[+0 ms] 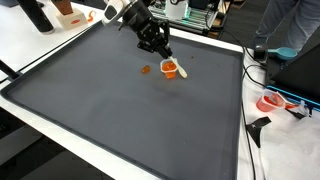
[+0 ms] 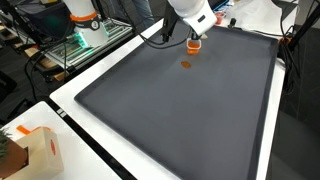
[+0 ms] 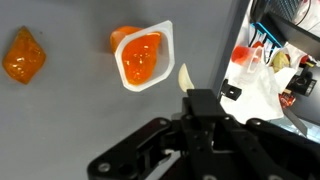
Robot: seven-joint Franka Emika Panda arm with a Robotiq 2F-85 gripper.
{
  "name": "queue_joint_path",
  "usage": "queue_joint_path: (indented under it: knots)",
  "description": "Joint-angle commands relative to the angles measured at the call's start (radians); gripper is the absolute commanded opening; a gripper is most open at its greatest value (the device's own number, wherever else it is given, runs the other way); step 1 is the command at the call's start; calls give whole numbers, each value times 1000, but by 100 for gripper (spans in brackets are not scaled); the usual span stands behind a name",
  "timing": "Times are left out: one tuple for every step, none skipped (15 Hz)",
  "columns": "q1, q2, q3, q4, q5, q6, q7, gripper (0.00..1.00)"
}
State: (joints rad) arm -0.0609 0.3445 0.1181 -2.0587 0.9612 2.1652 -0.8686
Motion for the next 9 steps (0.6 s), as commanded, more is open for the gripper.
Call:
queue_joint_path:
  knots:
    - [-5,14,-9,-9,49,-32,-63,3]
    - [-5,19,-11,-9,54,-36,-71,3]
    - [-4,22,-12,-9,57,-38,-74,3]
    - [-5,25,-13,-8,62,-41,-81,3]
    - [-5,27,-15,-8,66,-43,-84,3]
    - [-5,29,-16,-7,68,-45,-83,3]
    - [-4,31,-18,-7,70,-47,-80,3]
    - [-4,32,-19,-6,71,-51,-77,3]
    - [-3,32,-21,-6,70,-56,-70,3]
